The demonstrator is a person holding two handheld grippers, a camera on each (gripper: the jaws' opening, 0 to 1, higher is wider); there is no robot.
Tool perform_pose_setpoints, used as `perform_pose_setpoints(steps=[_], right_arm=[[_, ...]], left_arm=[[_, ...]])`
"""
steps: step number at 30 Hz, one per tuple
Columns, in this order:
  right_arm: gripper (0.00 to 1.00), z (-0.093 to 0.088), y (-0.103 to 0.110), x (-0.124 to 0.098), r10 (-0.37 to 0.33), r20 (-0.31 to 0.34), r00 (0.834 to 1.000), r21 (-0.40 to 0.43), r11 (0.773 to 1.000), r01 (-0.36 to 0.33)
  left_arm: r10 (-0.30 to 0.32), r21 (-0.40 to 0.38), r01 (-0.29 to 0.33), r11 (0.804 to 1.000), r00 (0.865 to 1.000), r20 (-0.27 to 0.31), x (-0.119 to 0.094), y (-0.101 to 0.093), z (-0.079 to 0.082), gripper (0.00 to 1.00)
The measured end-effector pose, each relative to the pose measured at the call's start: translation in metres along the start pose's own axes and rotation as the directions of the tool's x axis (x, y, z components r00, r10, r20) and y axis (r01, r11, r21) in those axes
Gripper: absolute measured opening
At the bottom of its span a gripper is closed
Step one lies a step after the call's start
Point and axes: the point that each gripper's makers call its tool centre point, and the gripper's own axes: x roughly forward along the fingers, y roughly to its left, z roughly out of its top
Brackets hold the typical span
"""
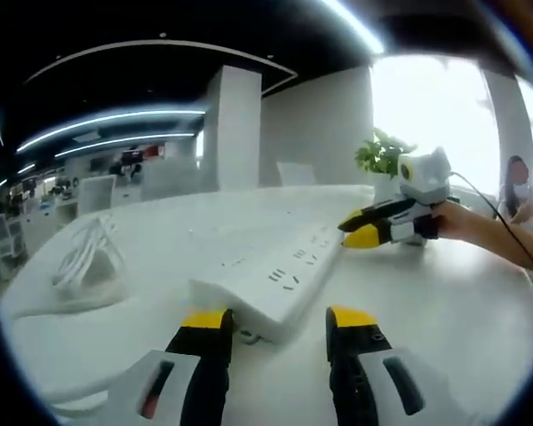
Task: Straighten the power strip on the desk, plug the charger into it
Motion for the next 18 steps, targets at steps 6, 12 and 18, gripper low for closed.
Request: perform_pose_setpoints(steps=[6,12,18], right_arm=[[0.26,-0.0003,0.0019,0.0025,0.014,0.006,1.0,0.033,0.999,-0.014],[0.26,-0.0005,0.0029,0.0019,0.01,0.014,1.0,0.046,0.999,-0.01],[0.26,-0.0003,0.0042,0.0011,0.003,0.021,1.0,0.047,0.999,-0.004]], left_arm=[[0.001,-0.01,-0.001,1.0,1.0,0.002,0.0012,-0.0003,0.0013,0.43],[0.011,0.002,-0.011,1.0,1.0,-0.001,0.0018,-0.0011,0.0011,0.44],[0.03,0.001,-0.03,1.0,1.0,0.002,0.0019,-0.0011,0.001,0.44]])
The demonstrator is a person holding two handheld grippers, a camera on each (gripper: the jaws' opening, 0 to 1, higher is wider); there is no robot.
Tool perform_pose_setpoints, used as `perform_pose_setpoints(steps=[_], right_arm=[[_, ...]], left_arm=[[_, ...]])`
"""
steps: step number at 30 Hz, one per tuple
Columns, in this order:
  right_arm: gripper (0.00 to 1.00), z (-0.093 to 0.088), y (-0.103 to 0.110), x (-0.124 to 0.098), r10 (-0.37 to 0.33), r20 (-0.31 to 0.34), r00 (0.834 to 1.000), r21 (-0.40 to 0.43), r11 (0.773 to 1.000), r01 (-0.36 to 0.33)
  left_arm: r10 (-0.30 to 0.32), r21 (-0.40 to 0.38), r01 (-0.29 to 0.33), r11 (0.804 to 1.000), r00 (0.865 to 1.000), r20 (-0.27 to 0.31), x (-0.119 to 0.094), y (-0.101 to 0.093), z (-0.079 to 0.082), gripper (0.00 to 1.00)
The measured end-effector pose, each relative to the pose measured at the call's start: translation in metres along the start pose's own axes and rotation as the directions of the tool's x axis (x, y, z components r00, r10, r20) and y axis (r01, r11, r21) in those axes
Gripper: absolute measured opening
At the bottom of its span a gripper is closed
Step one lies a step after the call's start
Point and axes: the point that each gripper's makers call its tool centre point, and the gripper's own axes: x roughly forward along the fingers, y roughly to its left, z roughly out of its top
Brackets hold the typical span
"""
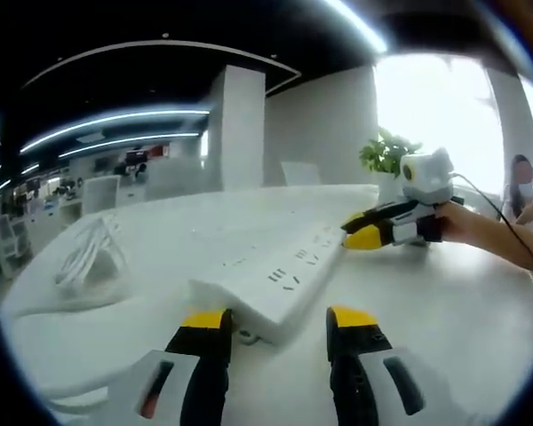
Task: Straighten the power strip on the desk, plug the charger into it
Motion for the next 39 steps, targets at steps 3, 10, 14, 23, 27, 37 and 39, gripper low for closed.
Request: perform_pose_setpoints(steps=[3,10,14,23,27,37,39], right_arm=[[0.26,0.0,0.0,0.0,-0.003,0.003,1.0,-0.001,1.0,0.003],[0.24,0.0,0.001,-0.002,-0.016,-0.011,1.0,-0.044,0.999,0.016],[0.24,0.0,0.001,-0.004,-0.024,-0.01,1.0,-0.046,0.999,0.024],[0.22,-0.004,0.008,-0.015,-0.04,-0.002,0.999,-0.038,0.998,0.04],[0.22,-0.004,0.008,-0.017,-0.045,0.008,0.999,-0.027,0.999,0.045],[0.21,-0.007,0.015,-0.027,-0.041,-0.012,0.999,-0.039,0.998,0.04],[0.21,-0.008,0.015,-0.028,-0.042,-0.013,0.999,-0.039,0.998,0.042]], left_arm=[[0.009,-0.004,-0.009,1.0,1.0,0.001,0.001,0.0,0.0,0.43],[0.026,-0.014,-0.026,1.0,1.0,0.007,0.002,0.004,0.002,0.39],[0.035,0.003,-0.035,0.999,0.999,0.005,0.002,0.006,0.001,0.39],[0.047,-0.002,-0.047,0.999,0.999,0.0,-0.001,0.007,0.001,0.34],[0.044,0.009,-0.044,0.999,0.999,-0.001,-0.001,0.005,0.0,0.33],[0.047,0.049,-0.047,0.998,0.999,-0.01,-0.006,-0.001,-0.003,0.32],[0.046,0.05,-0.045,0.998,0.999,-0.011,-0.007,-0.002,-0.003,0.32]])
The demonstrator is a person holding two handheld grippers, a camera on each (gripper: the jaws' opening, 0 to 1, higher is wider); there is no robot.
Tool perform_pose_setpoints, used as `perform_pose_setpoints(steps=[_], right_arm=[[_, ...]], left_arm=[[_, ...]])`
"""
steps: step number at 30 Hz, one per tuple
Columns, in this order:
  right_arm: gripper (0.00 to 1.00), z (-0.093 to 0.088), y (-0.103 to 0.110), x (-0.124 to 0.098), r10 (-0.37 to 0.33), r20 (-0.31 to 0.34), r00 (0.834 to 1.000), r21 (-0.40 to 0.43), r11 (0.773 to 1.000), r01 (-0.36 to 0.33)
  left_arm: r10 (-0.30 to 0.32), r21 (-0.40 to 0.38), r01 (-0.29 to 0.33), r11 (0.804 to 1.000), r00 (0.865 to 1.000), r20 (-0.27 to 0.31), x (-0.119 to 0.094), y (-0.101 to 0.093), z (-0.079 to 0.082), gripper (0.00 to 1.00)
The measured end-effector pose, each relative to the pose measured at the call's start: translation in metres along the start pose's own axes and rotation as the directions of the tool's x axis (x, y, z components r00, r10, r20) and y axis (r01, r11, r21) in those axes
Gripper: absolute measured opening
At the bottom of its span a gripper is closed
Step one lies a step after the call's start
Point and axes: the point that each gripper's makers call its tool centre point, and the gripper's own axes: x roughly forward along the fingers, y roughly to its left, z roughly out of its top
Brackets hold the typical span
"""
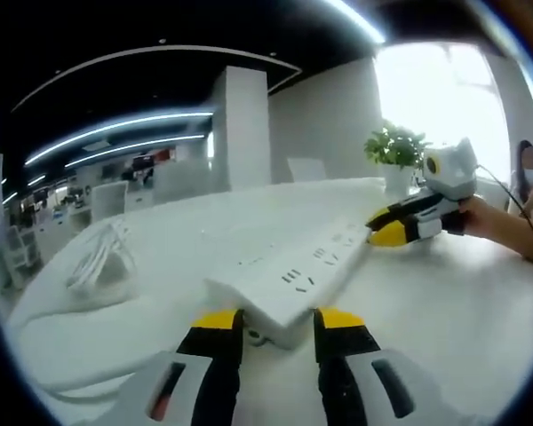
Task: Straighten the power strip on the desk, plug the charger into it
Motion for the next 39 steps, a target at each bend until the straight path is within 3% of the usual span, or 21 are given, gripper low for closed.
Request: perform_pose_setpoints(steps=[20,39], right_arm=[[0.19,-0.01,0.014,-0.027,-0.021,-0.018,1.0,-0.027,0.999,0.02],[0.19,-0.016,0.023,-0.052,-0.013,-0.009,1.0,-0.009,1.0,0.013]], left_arm=[[-0.032,0.0,0.032,0.999,0.999,-0.035,-0.01,-0.014,-0.003,0.32],[-0.062,0.064,0.066,0.996,0.996,-0.062,-0.026,-0.036,-0.012,0.26]])
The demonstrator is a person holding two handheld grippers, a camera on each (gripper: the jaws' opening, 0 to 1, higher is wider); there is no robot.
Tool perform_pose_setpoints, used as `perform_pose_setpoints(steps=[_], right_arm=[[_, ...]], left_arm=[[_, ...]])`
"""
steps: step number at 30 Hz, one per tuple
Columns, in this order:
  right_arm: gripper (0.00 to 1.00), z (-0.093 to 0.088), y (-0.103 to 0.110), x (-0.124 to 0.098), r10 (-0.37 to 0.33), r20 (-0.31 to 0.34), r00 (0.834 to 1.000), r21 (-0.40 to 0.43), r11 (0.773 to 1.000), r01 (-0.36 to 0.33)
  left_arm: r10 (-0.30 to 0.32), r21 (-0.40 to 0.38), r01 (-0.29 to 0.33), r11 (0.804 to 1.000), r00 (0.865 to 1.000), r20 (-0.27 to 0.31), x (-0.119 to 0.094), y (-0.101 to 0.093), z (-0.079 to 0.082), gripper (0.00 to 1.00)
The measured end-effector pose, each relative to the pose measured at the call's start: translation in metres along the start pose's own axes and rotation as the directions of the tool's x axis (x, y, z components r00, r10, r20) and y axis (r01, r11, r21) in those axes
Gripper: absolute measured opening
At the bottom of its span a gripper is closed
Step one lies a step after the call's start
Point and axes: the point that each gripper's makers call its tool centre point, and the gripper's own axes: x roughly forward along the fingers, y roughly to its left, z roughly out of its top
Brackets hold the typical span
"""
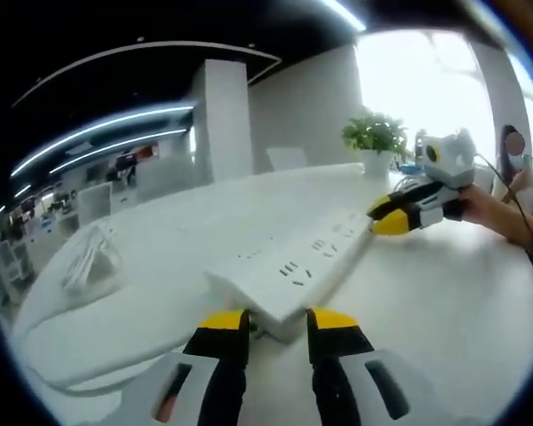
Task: Straighten the power strip on the desk, plug the charger into it
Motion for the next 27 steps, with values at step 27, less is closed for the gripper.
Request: perform_pose_setpoints(steps=[27], right_arm=[[0.18,-0.006,0.003,-0.012,0.006,-0.035,0.999,-0.051,0.999,-0.008]], left_arm=[[-0.047,0.013,0.047,0.999,0.999,-0.014,-0.012,-0.016,-0.005,0.26]])
